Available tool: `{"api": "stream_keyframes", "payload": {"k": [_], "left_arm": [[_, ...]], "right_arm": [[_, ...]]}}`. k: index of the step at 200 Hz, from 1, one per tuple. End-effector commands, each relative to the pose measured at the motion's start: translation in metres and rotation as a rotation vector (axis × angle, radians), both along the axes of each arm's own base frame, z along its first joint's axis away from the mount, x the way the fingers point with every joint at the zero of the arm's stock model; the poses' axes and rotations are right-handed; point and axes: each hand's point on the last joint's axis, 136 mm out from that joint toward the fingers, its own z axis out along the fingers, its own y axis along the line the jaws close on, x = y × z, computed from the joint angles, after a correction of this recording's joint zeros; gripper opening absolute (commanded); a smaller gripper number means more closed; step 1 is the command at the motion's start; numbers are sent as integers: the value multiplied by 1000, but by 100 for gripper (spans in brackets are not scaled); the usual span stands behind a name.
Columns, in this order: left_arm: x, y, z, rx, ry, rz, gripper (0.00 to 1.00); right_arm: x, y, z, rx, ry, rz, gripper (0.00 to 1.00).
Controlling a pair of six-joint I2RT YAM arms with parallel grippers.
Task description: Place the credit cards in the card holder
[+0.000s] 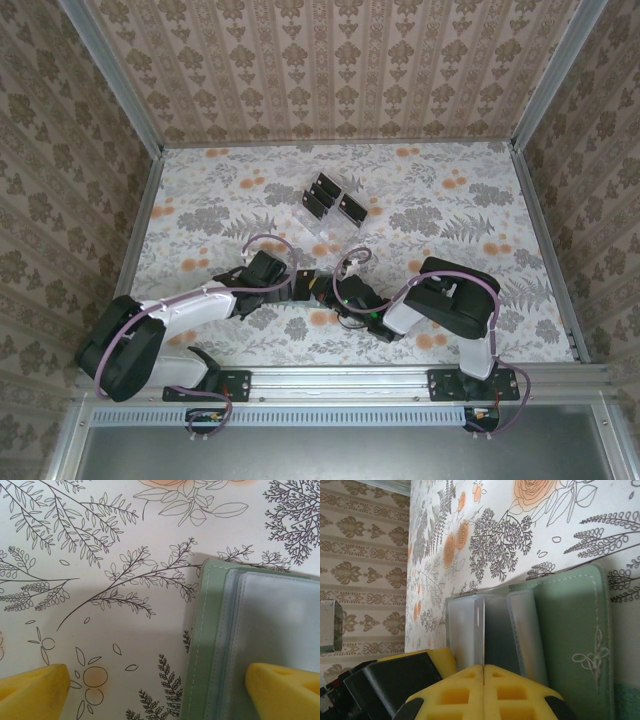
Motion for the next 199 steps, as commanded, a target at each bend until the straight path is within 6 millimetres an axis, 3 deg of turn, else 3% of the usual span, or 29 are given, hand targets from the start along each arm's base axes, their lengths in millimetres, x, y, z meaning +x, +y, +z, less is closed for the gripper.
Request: {"api": "stream_keyframes", "payload": {"k": [1,199], "left_arm": [[-17,14,-15,54,66,-7,100],[-17,13,-14,51,65,-10,100]], "right_arm": [[-6,-6,-15,-25,38,-17,0],[-7,26,-27,-56,101,75,0]]}}
